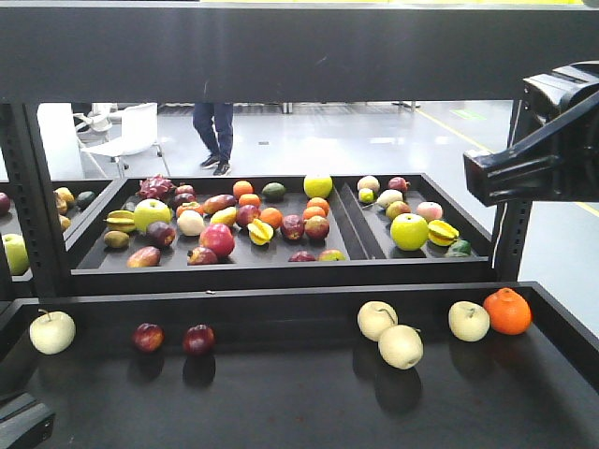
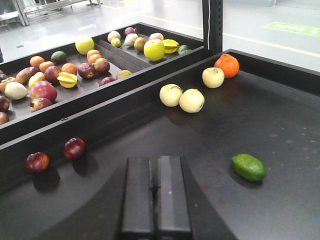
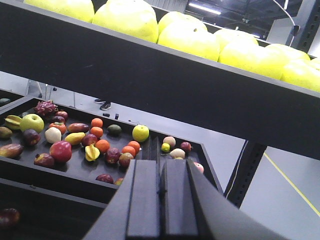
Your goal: Pick snacks and fruit into basket
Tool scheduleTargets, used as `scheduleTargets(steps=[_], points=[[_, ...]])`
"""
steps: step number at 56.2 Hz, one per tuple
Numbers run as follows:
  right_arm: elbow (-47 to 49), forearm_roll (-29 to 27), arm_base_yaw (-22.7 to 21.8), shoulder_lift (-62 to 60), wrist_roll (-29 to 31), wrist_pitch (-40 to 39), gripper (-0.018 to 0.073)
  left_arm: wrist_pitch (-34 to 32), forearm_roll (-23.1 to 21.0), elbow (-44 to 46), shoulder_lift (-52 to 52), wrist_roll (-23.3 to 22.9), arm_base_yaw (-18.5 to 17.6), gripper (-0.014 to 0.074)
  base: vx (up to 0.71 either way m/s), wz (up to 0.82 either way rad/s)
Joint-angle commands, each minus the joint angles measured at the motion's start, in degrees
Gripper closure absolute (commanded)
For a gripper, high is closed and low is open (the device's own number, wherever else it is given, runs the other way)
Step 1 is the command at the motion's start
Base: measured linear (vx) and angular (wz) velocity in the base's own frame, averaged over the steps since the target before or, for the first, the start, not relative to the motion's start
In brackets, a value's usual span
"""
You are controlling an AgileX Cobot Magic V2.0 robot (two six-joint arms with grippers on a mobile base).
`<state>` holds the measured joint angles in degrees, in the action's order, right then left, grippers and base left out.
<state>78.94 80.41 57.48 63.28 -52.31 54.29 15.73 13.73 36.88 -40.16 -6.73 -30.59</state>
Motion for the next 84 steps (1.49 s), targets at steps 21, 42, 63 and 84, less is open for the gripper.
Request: scheduleTargets(steps=[21, 42, 63, 84], points=[[1.71, 4.20, -0.28, -0.77, 0.37, -1.72, 0.0566, -4.57, -0.22, 1.65, -0.01, -0.35, -0.30, 0.0602, 0.02, 0.01], [1.71, 2.40, -0.28, -1.18, 0.26, -3.31, 0.0566, -4.57, -0.22, 1.65, -0.01, -0.35, -0.30, 0.0602, 0.00, 0.00], [4.96, -29.75, -0.28, -0.65, 33.95, -13.67, 0.0566, -4.57, -0.22, 1.65, -0.01, -0.35, -0.30, 0.0602, 0.00, 0.00], [9.71, -77.58, -17.78, 2.06, 67.58, -24.04, 0.0566, -4.62, -0.17, 1.65, -0.01, -0.35, -0.30, 0.0602, 0.00, 0.00]])
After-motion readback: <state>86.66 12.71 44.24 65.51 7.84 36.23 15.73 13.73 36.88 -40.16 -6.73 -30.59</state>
